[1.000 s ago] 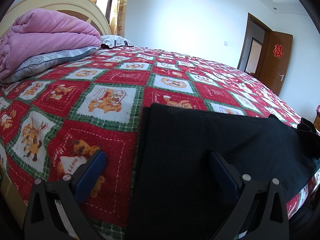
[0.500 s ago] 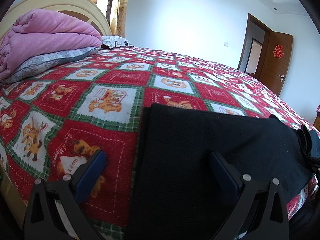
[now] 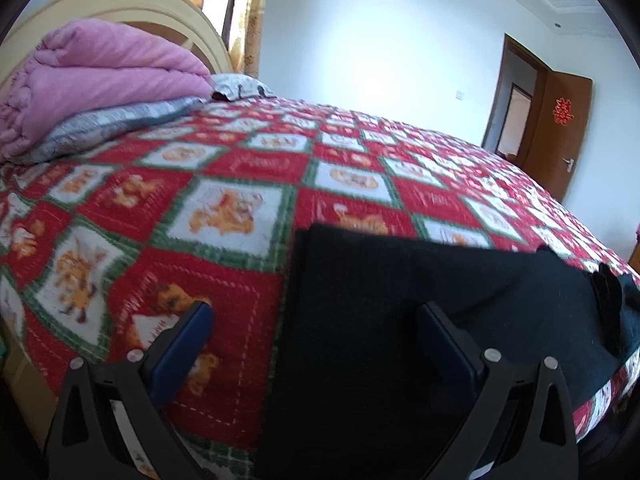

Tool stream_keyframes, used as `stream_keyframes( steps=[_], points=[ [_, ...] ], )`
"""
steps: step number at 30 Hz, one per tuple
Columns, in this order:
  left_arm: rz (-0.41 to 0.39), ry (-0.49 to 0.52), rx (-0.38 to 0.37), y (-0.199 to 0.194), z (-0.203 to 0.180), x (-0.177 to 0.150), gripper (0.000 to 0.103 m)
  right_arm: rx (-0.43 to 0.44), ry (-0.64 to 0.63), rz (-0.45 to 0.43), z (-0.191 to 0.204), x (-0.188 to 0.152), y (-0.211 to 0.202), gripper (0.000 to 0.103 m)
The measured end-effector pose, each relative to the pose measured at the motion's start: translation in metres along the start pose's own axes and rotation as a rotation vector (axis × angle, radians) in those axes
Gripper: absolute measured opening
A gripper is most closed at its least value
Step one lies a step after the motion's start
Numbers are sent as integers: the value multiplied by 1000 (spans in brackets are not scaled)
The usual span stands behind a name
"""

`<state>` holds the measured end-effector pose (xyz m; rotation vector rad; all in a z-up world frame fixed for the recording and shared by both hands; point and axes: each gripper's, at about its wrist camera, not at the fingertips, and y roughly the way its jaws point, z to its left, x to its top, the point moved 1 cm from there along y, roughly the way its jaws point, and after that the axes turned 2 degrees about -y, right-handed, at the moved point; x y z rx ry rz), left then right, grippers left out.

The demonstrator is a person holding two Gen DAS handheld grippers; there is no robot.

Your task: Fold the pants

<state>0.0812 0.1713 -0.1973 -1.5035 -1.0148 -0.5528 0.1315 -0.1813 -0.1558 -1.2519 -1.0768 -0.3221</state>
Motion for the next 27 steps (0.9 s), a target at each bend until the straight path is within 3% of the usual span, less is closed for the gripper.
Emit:
stream_keyframes(
  steps=[3, 6, 10, 14, 16, 19, 23, 27],
  points=[
    [-44, 11, -5, -11, -15, 15, 103, 64, -23, 190, 8, -13, 37, 55],
    [-91, 53, -73, -26, -47, 36, 103, 30, -78, 190, 15, -16, 25, 55],
    [-100, 129, -236, -37, -112, 62, 103, 14, 41, 121, -24, -8, -32, 55],
    [-23, 247, -452, -25, -208, 75, 103, -35, 370, 70, -105, -25, -84, 53],
    [31, 293, -525, -14, -255, 74, 103, -90, 504, 58, -145, -42, -101, 41],
    [100, 344, -591, 2, -314, 64, 103, -175, 566, 80, -175, -63, -113, 33],
    [193, 405, -690, 20, -389, 41, 103, -128, 647, 89, -191, -83, -116, 33],
    [280, 457, -731, 37, -442, 15, 103, -78, 652, 101, -189, -87, -103, 33]
  ],
)
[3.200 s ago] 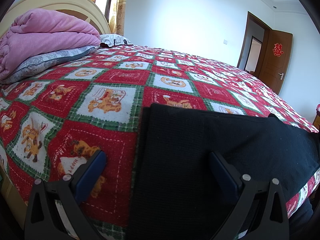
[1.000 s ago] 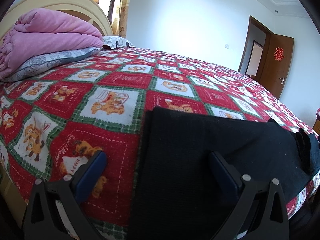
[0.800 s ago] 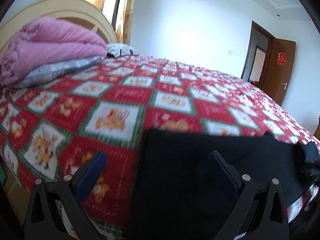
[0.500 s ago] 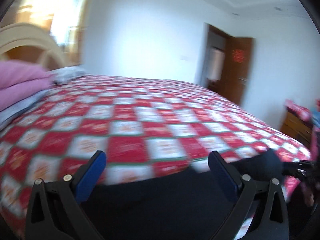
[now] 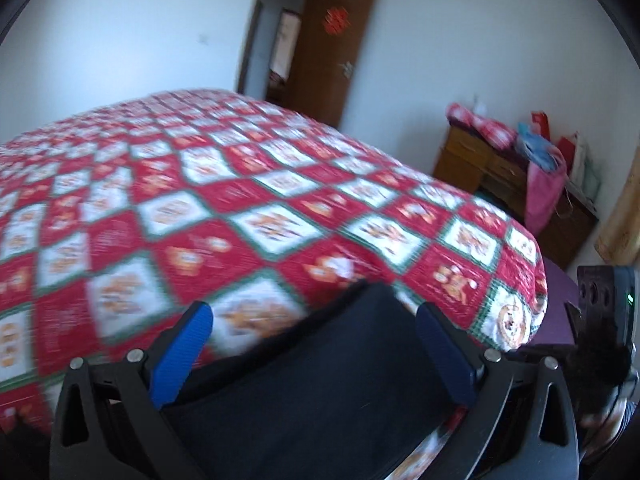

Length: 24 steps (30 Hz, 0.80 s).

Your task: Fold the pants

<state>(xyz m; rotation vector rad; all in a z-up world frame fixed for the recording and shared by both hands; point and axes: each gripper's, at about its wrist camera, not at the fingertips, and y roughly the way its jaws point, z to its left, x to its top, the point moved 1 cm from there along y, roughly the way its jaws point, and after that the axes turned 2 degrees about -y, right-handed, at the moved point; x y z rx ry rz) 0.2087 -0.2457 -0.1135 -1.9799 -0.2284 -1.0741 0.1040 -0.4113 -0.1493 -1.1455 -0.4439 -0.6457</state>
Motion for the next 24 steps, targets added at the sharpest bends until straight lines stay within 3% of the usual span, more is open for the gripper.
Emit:
stream_keyframes(
  steps=[3, 4, 7, 9, 16, 18, 21, 24],
  points=[
    [36, 39, 2, 29, -15, -4, 103, 28, -8, 23, 3, -6, 9, 32],
    [49, 48, 18, 37, -16, -6, 103, 34, -14, 31, 3, -7, 12, 19],
    [79, 59, 90, 51, -21, -16, 103, 15, -36, 64, 3, -12, 16, 12],
    [121, -5, 92, 67, -8, -24, 103, 3, -43, 85, 3, -13, 19, 12],
    [95, -9, 108, 56, -9, -26, 103, -42, -68, 137, 4, -15, 31, 12],
    [56, -23, 133, 39, -3, -25, 103, -56, -90, 131, 7, -15, 30, 12],
    [-11, -12, 169, 9, 7, -31, 103, -36, -63, 106, 2, -13, 25, 13],
    [-17, -22, 217, -7, 28, -44, 103, -43, -34, 17, 2, -9, 10, 16]
  ],
)
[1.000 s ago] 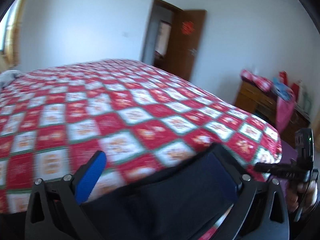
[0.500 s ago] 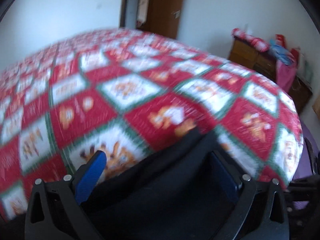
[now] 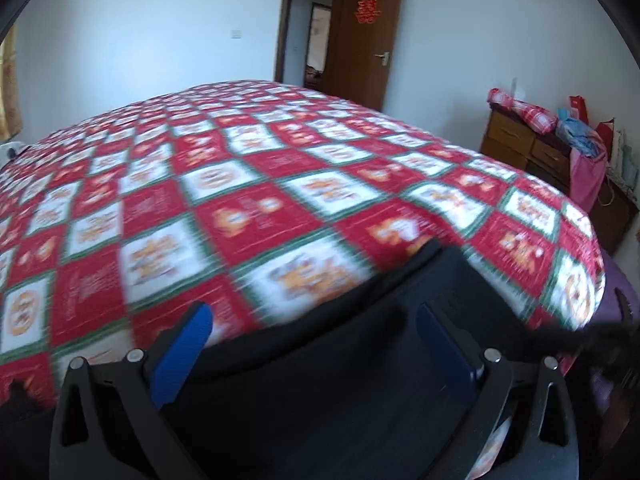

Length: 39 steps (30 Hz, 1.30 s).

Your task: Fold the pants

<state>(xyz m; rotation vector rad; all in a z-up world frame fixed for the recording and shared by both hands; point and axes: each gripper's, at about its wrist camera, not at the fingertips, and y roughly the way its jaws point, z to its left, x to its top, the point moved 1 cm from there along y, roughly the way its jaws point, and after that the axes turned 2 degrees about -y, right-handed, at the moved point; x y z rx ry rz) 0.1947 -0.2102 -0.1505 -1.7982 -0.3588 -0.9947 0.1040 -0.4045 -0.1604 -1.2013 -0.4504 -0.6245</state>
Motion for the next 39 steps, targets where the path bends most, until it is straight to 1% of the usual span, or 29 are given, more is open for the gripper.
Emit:
stream_keyframes(
  steps=[1, 2, 4, 5, 6, 7, 8, 10, 11, 12, 13, 14, 16, 18, 20, 25, 28, 30, 32, 34, 35, 36, 37, 39],
  points=[
    [4, -23, 7, 0, 8, -4, 103, -32, -23, -43, 6, 2, -7, 16],
    [7, -58, 6, 0, 17, -9, 103, -43, -45, -85, 12, 3, -14, 16],
    [0, -135, -17, 1, 31, -16, 103, -18, -92, -152, 28, 3, -27, 17],
    [-9, -145, -22, 1, 32, -16, 103, -6, -118, -160, 35, 3, -28, 17],
    [-14, -139, -18, 2, 31, -16, 103, 16, -143, -150, 43, 1, -26, 17],
    [-13, -130, -14, 3, 28, -16, 103, 54, -163, -124, 50, -3, -19, 18],
    [-12, -114, -4, 4, 25, -16, 103, 74, -171, -98, 52, -2, -10, 18],
    [-6, -86, 24, 5, 22, -18, 103, 36, -196, -17, 54, -10, 8, 18],
    [4, -75, 33, 9, 20, -21, 103, 17, -207, 42, 53, -14, 20, 18],
    [9, -62, 43, 9, 20, -23, 103, 17, -200, 72, 47, -16, 25, 17],
    [10, -40, 58, 9, 18, -25, 103, 26, -166, 90, 41, -16, 27, 17],
    [12, -14, 73, 10, 15, -26, 103, 45, -141, 93, 36, -16, 25, 17],
    [16, 0, 90, 11, 12, -26, 103, 66, -104, 124, 30, -15, 30, 17],
    [22, -4, 91, 10, 14, -25, 103, 78, -79, 134, 26, -11, 34, 17],
    [21, -20, 84, 6, 16, -24, 103, 67, -99, 127, 30, -13, 32, 17],
    [16, -31, 95, -4, 17, -26, 103, 35, -136, 55, 43, -10, 19, 18],
    [19, -4, 112, -12, 18, -33, 103, -7, -239, -20, 63, -5, 2, 18],
    [19, 13, 128, -19, 20, -40, 103, -27, -293, -38, 76, -3, 0, 21],
    [10, 19, 137, -27, 23, -44, 103, -25, -316, -31, 85, -2, 6, 39],
    [17, 11, 140, -33, 30, -46, 103, -23, -328, -10, 90, -1, 17, 45],
    [23, 3, 141, -34, 34, -46, 103, -47, -340, 18, 91, -2, 26, 45],
    [34, -12, 143, -35, 40, -47, 103, -74, -348, 73, 91, -3, 41, 45],
    [40, -29, 142, -36, 46, -49, 103, -80, -337, 97, 87, -6, 48, 45],
    [45, -58, 143, -38, 56, -52, 103, -79, -323, 98, 81, -7, 53, 45]
  ],
)
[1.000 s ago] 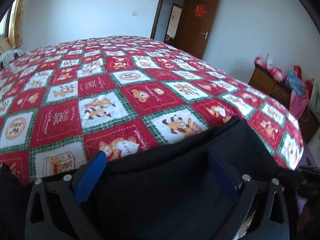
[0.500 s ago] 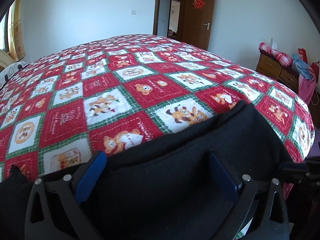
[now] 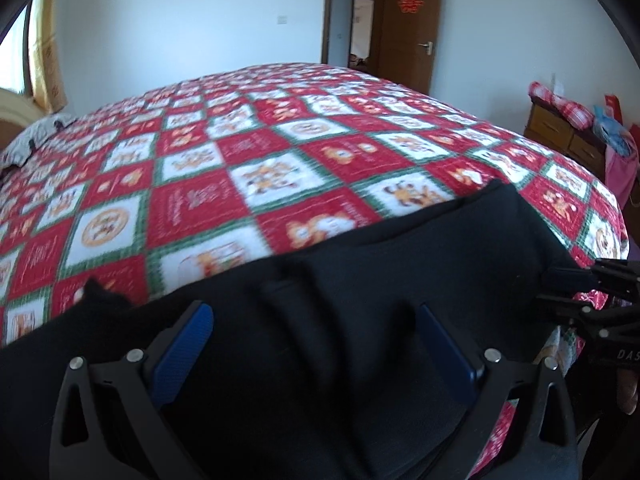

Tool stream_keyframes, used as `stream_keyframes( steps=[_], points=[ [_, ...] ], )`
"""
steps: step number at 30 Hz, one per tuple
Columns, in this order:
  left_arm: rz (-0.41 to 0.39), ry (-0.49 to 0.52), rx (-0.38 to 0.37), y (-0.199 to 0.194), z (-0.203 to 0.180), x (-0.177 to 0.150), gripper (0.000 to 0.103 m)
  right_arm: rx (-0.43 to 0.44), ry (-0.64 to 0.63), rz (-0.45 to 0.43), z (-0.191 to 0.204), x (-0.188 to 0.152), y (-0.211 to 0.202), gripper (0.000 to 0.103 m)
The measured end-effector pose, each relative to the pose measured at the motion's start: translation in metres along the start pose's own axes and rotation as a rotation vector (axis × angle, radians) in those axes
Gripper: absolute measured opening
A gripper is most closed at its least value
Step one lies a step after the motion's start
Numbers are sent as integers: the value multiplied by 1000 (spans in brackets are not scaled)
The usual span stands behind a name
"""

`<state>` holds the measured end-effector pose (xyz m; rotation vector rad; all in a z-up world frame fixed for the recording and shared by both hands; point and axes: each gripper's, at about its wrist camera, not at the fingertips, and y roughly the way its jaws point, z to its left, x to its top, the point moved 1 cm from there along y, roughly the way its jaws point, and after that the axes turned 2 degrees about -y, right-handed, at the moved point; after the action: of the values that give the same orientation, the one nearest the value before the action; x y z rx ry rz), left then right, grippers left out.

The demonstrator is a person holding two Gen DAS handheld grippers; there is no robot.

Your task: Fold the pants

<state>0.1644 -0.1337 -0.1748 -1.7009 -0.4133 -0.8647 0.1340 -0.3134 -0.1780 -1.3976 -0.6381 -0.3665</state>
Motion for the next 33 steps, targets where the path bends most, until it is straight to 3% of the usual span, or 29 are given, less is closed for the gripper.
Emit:
stream_keyframes(
  steps=[3, 7, 13, 16, 19, 22, 24, 27, 30, 33],
  points=[
    [-1, -22, 1, -13, 17, -2, 103, -4, -9, -36, 3, 3, -12, 45],
    [-42, -17, 89, -55, 61, -7, 103, -24, -19, -93, 9, 9, -31, 45],
    [-40, -112, 299, -120, 175, -44, 103, 33, -148, -139, 60, 20, -45, 45],
    [-16, -250, 350, -145, 235, -78, 103, 68, -200, -170, 86, 20, -47, 45],
    [-26, -449, 289, -157, 276, -112, 102, 90, -236, -180, 104, 19, -40, 45],
    [-40, -558, 212, -153, 289, -128, 97, 100, -241, -168, 116, 20, -27, 45],
    [-45, -570, 144, -144, 286, -128, 83, 109, -240, -165, 122, 21, -20, 45],
    [-39, -558, 103, -132, 277, -125, 79, 110, -264, -174, 130, 16, -16, 45],
    [-37, -541, 127, -127, 272, -125, 78, 92, -293, -172, 132, 8, -12, 45],
    [-31, -525, 127, -126, 262, -124, 68, 84, -283, -154, 126, 4, -6, 45]
  ],
)
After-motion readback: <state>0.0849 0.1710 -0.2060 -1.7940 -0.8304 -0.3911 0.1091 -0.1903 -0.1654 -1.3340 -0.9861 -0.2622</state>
